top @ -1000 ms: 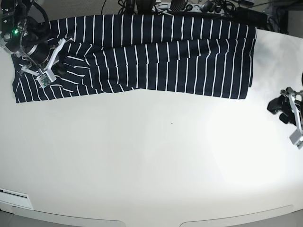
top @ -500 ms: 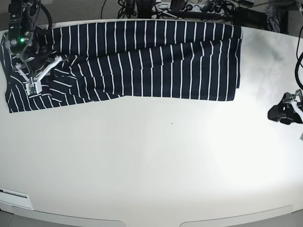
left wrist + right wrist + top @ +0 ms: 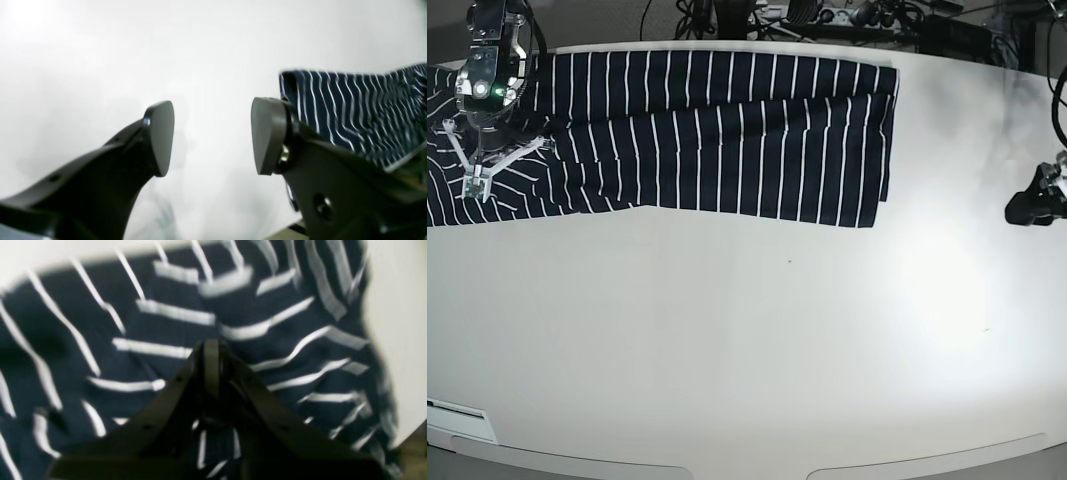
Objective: Fold the T-shirt properly
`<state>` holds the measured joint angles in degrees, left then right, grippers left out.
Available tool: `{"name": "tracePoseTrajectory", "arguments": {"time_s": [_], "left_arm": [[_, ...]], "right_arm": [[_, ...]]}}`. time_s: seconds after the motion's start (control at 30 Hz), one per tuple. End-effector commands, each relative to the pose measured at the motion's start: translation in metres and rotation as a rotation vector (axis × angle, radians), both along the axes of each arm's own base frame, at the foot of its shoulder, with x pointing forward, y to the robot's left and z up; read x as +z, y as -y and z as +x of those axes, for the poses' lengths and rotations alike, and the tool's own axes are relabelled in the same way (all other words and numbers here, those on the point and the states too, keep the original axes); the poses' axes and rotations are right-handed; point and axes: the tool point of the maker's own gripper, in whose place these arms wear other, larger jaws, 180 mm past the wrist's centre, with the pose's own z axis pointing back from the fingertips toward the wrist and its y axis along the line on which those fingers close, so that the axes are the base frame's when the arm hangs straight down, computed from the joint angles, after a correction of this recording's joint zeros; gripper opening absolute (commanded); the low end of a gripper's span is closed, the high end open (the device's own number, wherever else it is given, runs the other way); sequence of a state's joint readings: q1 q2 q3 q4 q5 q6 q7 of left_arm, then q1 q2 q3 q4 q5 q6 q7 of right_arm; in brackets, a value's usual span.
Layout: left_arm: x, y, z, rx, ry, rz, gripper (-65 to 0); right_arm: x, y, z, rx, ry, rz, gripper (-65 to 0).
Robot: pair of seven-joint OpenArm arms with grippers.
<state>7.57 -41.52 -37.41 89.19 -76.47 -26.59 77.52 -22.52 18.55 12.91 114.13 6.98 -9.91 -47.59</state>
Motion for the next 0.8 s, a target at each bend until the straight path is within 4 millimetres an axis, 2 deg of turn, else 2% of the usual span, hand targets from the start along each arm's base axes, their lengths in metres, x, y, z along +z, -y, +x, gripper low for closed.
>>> {"name": "tracePoseTrajectory", "arguments": {"time_s": [0.0, 0.07, 0.13, 0.27, 0.5, 0.67, 0.77], "left_arm": [[0.015, -0.001, 0.005, -0.009, 0.047, -0.001, -26.8], [0.007, 0.003, 0.000, 0.001, 0.035, -0.029, -26.8], [-0.005, 0.009, -0.007, 0.019, 0.015, -0.069, -26.8], [-0.032, 0.026, -0.025, 0.040, -0.036, -0.147, -26.8], [-0.069, 0.053, -0.049, 0.082, -0.106, -0.237, -26.8], [-0.101, 0.085, -0.063, 0.064, -0.195, -0.267, -26.8], [-0.110, 0.110, -0.068, 0.044, -0.214, -0.324, -26.8]], "right_arm": [[0.027, 0.003, 0.012, 0.022, 0.079, -0.058, -58.8], [0.045, -0.001, 0.017, 0.061, 0.112, -0.102, -48.9], [0.057, -0.004, 0.018, 0.105, 0.117, -0.154, -45.1], [0.066, -0.002, 0.016, 0.110, 0.104, -0.205, -45.2], [0.057, -0.003, 0.007, 0.113, 0.058, -0.191, -45.2], [0.056, -0.005, 0.006, 0.128, 0.046, -0.191, -45.2], [0.055, -0.005, 0.006, 0.127, 0.044, -0.187, -45.2]]}}
